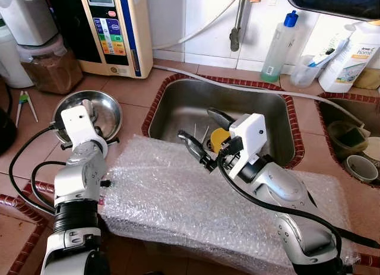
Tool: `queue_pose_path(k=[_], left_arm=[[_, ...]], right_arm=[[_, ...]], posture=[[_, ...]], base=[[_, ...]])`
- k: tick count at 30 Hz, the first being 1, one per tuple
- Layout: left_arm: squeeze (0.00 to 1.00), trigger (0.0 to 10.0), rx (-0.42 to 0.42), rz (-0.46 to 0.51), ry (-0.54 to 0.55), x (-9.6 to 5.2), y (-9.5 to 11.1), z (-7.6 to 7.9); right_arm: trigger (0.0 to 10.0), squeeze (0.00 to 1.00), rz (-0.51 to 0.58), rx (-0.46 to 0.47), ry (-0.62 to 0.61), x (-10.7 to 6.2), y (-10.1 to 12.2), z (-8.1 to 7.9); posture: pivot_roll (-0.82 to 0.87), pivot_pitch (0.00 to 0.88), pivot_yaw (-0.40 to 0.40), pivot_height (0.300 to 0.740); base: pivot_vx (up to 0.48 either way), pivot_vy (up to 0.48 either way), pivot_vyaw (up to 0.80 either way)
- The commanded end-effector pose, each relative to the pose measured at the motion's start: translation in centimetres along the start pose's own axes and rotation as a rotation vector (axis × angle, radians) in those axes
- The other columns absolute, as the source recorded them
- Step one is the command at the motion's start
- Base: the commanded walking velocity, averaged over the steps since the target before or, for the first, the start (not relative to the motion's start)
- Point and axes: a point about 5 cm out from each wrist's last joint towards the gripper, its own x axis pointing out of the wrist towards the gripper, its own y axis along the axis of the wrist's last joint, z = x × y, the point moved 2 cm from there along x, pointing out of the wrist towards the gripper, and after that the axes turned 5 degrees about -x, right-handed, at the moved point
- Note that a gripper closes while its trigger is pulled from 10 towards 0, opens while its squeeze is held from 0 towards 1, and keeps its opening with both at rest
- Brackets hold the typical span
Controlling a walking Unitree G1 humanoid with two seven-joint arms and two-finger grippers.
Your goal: Kitchen organization
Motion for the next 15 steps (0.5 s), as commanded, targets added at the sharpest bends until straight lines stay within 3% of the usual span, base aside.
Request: queue_pose_path(k=[1, 7, 15], left_arm=[[0.00, 0.0, -0.002, -0.001, 0.013, 0.0, -0.3, -0.2], [0.00, 0.0, -0.015, -0.002, 0.007, 0.1, -0.4, -0.2], [0.00, 0.0, -0.014, 0.114, -0.056, 0.1, 1.5, 1.0]], right_arm=[[10.0, 0.00, 0.016, -0.013, 0.003, 0.1, 0.4, 0.1], [10.0, 0.00, 0.015, -0.014, 0.004, 0.1, 0.3, 0.1], [10.0, 0.00, 0.015, -0.015, 0.004, 0.1, 0.3, 0.1]], posture=[[-0.09, 0.060, 0.008, 0.740], [-0.09, 0.061, 0.009, 0.740], [-0.09, 0.056, 0.007, 0.740]], base=[[0.000, 0.000, 0.00], [0.000, 0.000, 0.00], [0.000, 0.000, 0.00]])
